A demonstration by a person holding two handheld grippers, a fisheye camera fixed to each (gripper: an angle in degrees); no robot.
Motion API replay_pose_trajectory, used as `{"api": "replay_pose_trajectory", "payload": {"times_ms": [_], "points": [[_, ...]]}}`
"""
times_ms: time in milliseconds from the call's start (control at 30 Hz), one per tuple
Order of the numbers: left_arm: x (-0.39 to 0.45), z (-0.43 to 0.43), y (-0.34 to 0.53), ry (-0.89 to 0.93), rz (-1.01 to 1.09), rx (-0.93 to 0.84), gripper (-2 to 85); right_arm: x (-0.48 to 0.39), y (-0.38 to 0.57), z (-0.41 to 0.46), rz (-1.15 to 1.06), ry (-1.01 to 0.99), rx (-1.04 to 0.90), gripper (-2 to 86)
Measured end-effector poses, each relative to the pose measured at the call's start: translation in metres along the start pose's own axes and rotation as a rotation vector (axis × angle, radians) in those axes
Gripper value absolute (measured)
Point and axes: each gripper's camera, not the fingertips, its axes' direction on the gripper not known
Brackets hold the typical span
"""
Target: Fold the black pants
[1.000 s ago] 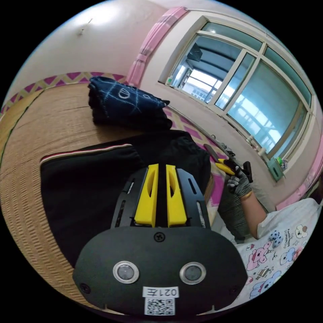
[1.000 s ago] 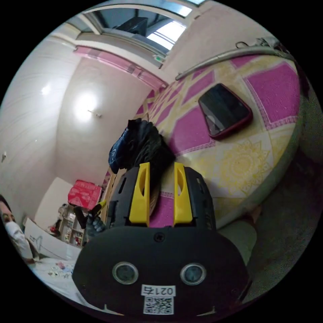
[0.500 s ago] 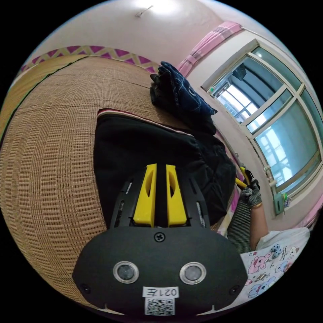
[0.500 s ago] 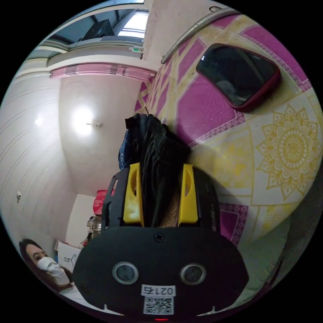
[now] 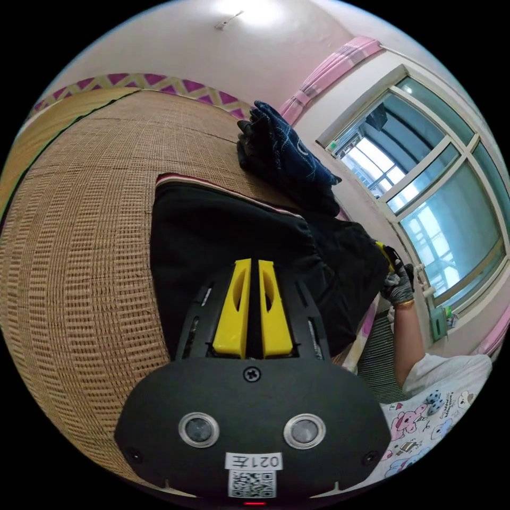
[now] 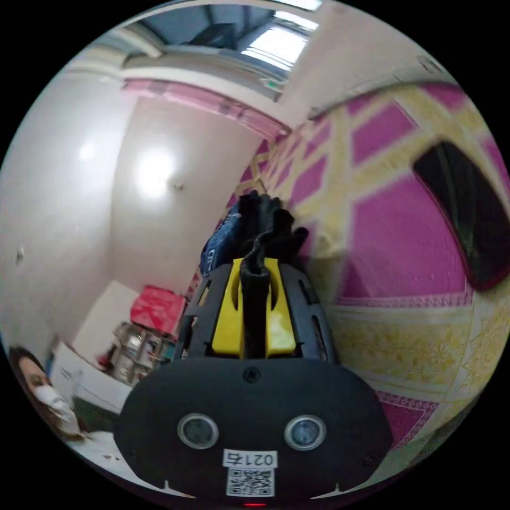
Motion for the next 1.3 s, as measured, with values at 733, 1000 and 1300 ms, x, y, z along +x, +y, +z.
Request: {"api": "replay_pose_trajectory", "payload": {"times_ms": [733,1000,1300], "points": [[-0.081,-0.178,0.099,0.107,-0.054,0.202,-0.9,-0.344,0.389,0.408,-1.062,0.178,-0.724,12.0],[-0.058,-0.174,0.042,0.088,0.115,0.173,0.6,-0.311,0.34,0.35,-0.941,-0.024,-0.861,8.2],[-0.089,-0.121,0.019,-0.114,0.135,-0.081,-0.3,-0.188,0.339,0.287,-0.955,0.271,-0.785,3.8]]}}
